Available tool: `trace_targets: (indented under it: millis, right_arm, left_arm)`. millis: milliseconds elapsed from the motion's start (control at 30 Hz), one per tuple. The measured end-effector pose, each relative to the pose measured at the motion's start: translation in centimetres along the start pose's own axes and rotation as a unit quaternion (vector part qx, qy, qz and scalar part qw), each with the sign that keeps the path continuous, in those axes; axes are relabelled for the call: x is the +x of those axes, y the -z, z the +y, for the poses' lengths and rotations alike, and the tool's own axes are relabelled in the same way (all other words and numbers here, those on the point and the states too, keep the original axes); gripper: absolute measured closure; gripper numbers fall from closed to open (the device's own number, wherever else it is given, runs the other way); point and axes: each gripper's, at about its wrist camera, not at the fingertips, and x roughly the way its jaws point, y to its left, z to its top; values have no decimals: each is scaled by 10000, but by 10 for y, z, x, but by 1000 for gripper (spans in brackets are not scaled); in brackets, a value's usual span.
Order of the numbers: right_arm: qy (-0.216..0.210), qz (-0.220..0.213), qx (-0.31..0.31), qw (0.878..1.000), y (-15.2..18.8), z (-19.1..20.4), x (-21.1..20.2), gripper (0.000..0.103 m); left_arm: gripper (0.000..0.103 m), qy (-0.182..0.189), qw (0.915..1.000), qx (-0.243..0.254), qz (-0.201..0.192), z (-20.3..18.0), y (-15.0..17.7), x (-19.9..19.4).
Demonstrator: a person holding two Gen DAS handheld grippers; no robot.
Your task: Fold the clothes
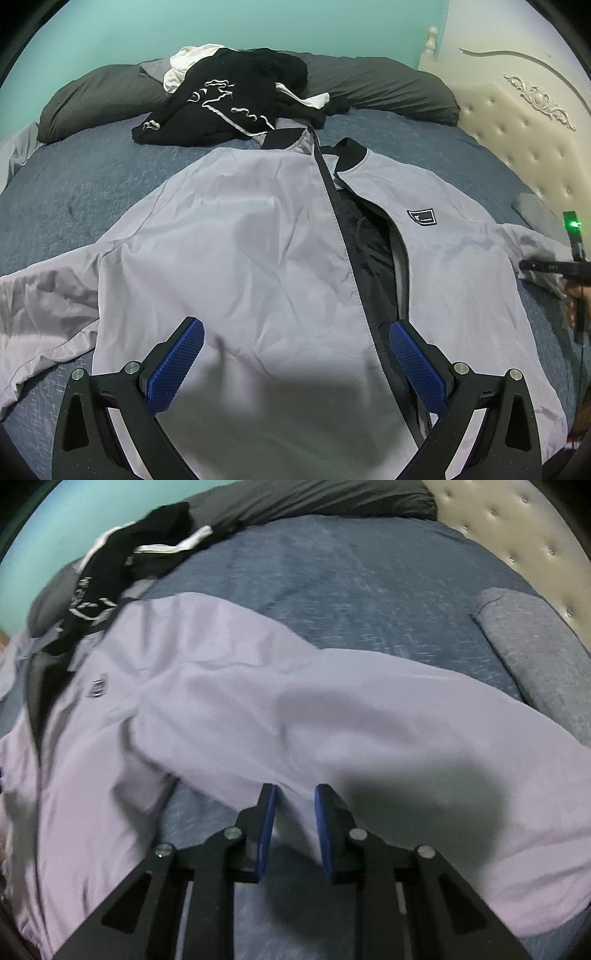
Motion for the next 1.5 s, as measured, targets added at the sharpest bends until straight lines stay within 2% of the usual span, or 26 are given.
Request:
trace_targets:
  millis: [100, 333, 433, 567, 667, 800, 867, 933, 1033, 1167, 1200, 1233, 1300, 1333, 1500]
  right_arm:
    - [77, -13, 81, 9999, -8, -8, 8, 87]
    - [-82, -78, 237, 9997, -10, -17, 2, 87]
    - [-420, -373, 305, 9980, -7, -14, -15, 87]
    - [-868, -560, 78, 9946, -3, 14, -31, 87]
    - [-1196, -539, 239, 9911, 5, 31, -31, 84]
    - [-1274, -258, 309, 9910, 20, 50, -15, 83]
    - [-1299, -161, 530, 9900, 24, 50, -4, 78]
    - [-1554, -181, 951, 9831, 26, 45, 4, 58]
    - [-1845, -292, 1332, 9733, 26, 41, 9, 55]
    - [-1908, -261, 1409, 9711, 24, 46, 19, 55]
    - [-1916, -272, 1407, 9710, 24, 47, 20, 62]
    - [-1944, -288, 1409, 9703, 24, 47, 20, 79]
    - [-1964, -298, 1468, 9690, 26, 46, 20, 95]
    - [-1972, -303, 1485, 9686, 26, 47, 19, 99]
    - [-2196, -314, 1491, 9636, 34, 49, -1, 101]
  left_arm:
    - [0, -5, 10000, 17, 32, 0, 1, 3]
    - [0, -6, 10000, 38, 54, -1, 1, 4]
    - [0, -5, 10000, 44, 53, -2, 2, 4]
    - [0, 1, 10000, 57, 52, -3, 2, 3]
    - [0, 15, 10000, 57, 51, -3, 2, 3]
    - [0, 25, 10000, 55, 51, -3, 2, 3]
    - [0, 26, 10000, 50, 47, -3, 2, 2]
    - [0, 26, 10000, 38, 36, -2, 2, 2]
    - [0, 21, 10000, 32, 37, -2, 1, 3]
    - [0, 24, 9999, 66, 77, -4, 3, 5]
    - [0, 24, 9999, 73, 78, -5, 3, 5]
    - [0, 27, 9999, 79, 75, -5, 3, 5]
    - [0, 33, 9999, 83, 68, -6, 2, 4]
    - [0, 34, 9999, 80, 66, -6, 2, 4]
    - [0, 42, 10000, 64, 53, -5, 2, 3]
